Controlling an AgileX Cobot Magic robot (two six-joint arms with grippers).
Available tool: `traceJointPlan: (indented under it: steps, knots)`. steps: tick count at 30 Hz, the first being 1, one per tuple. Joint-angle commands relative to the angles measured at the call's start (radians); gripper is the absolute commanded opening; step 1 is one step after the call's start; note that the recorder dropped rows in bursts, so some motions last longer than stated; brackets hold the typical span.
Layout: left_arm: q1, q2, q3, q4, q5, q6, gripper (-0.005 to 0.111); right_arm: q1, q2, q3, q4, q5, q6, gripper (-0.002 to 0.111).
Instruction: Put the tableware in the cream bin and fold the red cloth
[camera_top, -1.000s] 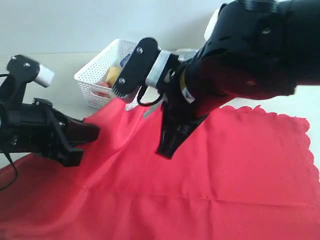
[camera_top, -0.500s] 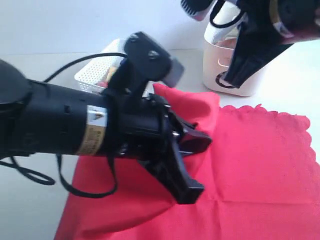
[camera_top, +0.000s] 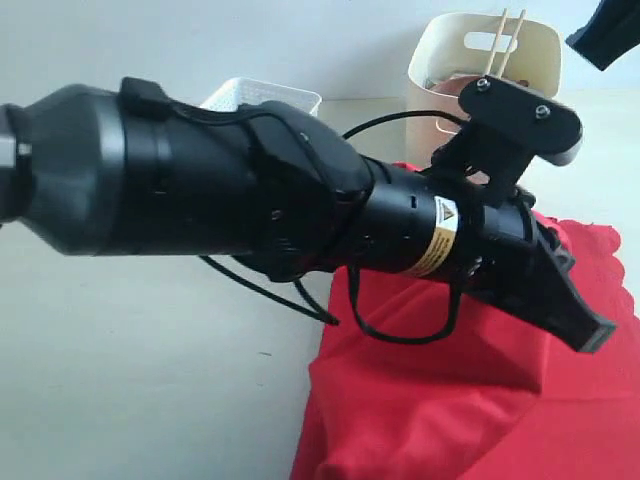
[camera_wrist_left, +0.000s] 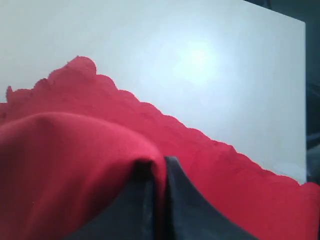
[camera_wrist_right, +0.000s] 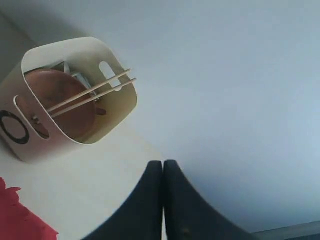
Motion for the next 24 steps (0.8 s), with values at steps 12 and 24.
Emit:
traceJointPlan:
  steps: [12, 24]
  knots:
    - [-0.017, 0.221, -0.270, -0.054, 0.083, -0.051, 0.051, -0.003, -0.010, 0.002, 0.001, 0.004, 0.007, 0.000]
    - [0.036, 0.164, -0.290, 0.017, -0.174, -0.042, 0.103, -0.021, -0.050, 0.002, 0.004, 0.033, 0.012, 0.000]
